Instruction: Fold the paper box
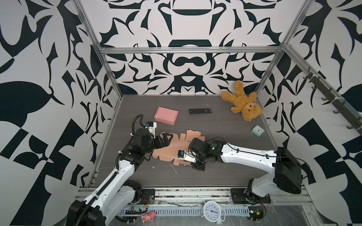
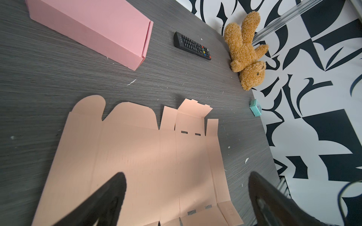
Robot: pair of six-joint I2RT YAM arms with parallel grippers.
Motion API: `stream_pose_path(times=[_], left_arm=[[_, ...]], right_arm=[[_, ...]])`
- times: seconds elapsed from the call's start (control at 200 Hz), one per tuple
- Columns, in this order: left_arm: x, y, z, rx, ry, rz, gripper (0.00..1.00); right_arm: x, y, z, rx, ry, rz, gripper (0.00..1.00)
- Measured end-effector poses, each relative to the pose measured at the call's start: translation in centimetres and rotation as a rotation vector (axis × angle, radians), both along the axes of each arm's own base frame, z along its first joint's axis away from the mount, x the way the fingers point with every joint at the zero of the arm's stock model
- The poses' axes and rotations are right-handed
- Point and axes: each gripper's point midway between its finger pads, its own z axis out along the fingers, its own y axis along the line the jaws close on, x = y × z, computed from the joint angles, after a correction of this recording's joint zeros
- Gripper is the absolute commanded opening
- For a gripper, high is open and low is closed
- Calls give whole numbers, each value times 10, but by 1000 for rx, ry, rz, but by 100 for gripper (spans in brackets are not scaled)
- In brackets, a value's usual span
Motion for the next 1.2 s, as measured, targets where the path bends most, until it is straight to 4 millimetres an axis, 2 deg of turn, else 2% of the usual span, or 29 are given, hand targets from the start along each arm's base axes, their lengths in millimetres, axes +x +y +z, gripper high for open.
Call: stream_pose_path(times=[0.32, 0.365, 0.45, 0.635, 0.75, 0.925, 1.075, 1.2], left_arm=[[1, 3, -9, 11, 21, 7, 98], [3, 4, -12, 16, 29, 8, 93], [7, 4, -23, 31, 56, 11, 73], [18, 6, -54, 80, 135, 27, 47], [28, 4, -66, 95, 169, 35, 42], [46, -1, -65, 91, 150, 36, 42], [64, -5, -70, 96, 147, 45, 33], [84, -9, -76, 101, 146, 54, 20]], right_arm=[[2, 0, -13, -37, -15, 37, 21], [3, 1, -11, -31, -22, 35, 23], [6, 4, 0, 16, -46, 17, 29], [25, 2, 43, 186, -105, -126, 40], [54, -10, 58, 252, -97, -304, 43], [87, -41, 55, 280, -25, -599, 45], [96, -71, 43, 293, 57, -808, 45], [93, -80, 36, 289, 99, -885, 45]])
